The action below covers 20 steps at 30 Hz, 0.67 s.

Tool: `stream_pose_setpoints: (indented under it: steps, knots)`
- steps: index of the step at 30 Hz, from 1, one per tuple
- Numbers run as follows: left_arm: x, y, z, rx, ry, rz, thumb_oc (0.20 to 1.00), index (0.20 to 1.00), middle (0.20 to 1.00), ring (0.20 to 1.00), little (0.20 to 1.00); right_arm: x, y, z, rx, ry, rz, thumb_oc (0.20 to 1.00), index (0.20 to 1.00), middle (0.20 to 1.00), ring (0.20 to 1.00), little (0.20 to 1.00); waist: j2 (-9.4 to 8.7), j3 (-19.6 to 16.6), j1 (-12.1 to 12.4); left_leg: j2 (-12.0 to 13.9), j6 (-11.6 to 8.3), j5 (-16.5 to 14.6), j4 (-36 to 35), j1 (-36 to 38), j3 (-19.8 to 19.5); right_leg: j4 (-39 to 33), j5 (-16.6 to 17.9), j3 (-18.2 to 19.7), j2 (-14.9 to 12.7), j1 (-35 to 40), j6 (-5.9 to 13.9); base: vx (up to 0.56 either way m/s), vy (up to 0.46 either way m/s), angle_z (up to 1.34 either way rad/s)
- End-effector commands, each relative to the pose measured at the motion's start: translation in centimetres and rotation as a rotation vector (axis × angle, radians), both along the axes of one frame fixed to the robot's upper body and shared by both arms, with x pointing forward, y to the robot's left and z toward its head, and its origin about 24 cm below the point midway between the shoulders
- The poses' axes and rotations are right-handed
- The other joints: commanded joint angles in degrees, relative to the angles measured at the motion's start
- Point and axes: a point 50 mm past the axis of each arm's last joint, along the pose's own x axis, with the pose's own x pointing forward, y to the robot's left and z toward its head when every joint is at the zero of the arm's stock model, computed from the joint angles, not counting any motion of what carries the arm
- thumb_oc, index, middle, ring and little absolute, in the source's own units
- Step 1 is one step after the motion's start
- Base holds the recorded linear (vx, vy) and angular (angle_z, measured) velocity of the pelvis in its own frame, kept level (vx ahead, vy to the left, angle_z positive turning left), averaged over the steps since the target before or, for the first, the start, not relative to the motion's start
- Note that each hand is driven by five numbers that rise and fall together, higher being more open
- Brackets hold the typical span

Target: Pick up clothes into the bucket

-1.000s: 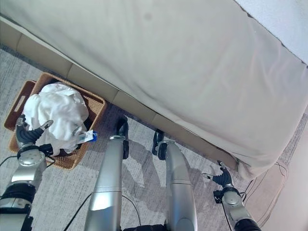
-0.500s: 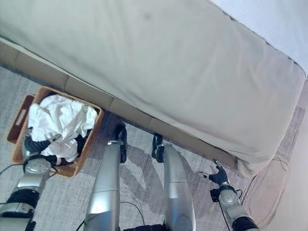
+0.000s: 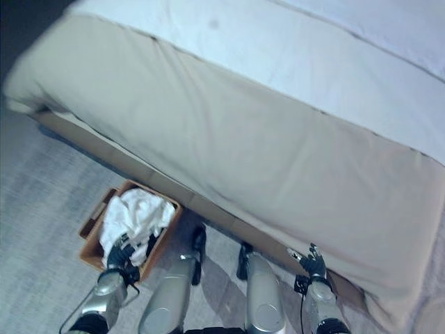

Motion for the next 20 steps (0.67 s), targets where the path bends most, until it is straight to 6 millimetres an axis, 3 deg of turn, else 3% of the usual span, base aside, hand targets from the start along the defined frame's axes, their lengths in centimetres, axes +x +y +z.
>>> stream_pose_setpoints:
  steps: [1, 6, 9, 16, 20]
  knots:
    - [-2.5, 0.1, -2.1, 0.076, 0.177, -0.112, 1.0, 1.0, 1.0, 1.0, 1.0, -1.6, -3.2, 0.3, -0.075, 0.036, -0.018, 1.0, 1.0, 1.0, 1.0, 1.0, 1.05, -5.28, -1.71, 0.98, 0.11, 2.9, -3.42, 2.2, -0.08, -12.0, 9.21, 0.59, -0.02, 3.06, 2.48, 0.18, -0.13, -0.04]
    - [-5.0, -0.6, -3.7, 0.106, 0.316, -0.205, 1.0, 1.0, 1.0, 1.0, 1.0, -3.6, -3.4, -1.0, -0.112, 0.165, 0.028, 1.0, 1.0, 1.0, 1.0, 1.0, 1.82, -8.83, -2.18, 1.47, -0.23, 2.37, -4.39, 5.89, 1.05, -15.59, 9.78, 1.31, 1.31, 7.07, 2.45, 0.09, -0.083, -0.08]
    - [-6.3, -1.9, -4.5, 0.012, 0.329, -0.145, 1.0, 1.0, 1.0, 1.0, 1.0, -5.2, -3.0, -2.0, -0.109, 0.245, 0.076, 1.0, 1.0, 1.0, 1.0, 1.0, 1.41, -10.41, -1.99, 1.18, -0.3, 0.94, -2.49, 7.8, 1.73, -17.35, 10.08, 2.69, 1.89, 9.72, 2.23, 0.1, -0.091, -0.14]
    - [-6.0, -4.6, -4.7, -0.042, 0.319, -0.317, 1.0, 1.0, 1.0, 1.0, 1.0, -8.4, -2.3, -3.7, -0.122, 0.422, 0.175, 1.0, 1.0, 1.0, 1.0, 1.0, 0.17, -14.11, -1.59, 1.7, -0.55, -1.08, -1.98, 12.31, 3.66, -26.08, 12.15, 3.63, 3.1, 17.57, 2.68, 0.08, -0.084, -0.2]
    - [-6.4, -4.2, -5.0, -0.003, 0.374, -0.38, 1.0, 1.0, 1.0, 1.0, 1.0, -9.4, -1.8, -4.2, -0.13, 0.487, 0.234, 1.0, 1.0, 1.0, 1.0, 1.0, 0.55, -16.94, -2.77, 3.57, -0.57, 1.05, -9.72, 16.93, 4.91, -27.03, 12.2, 3.26, 3.78, 19.86, 3.04, 0.09, 0.004, -0.05]
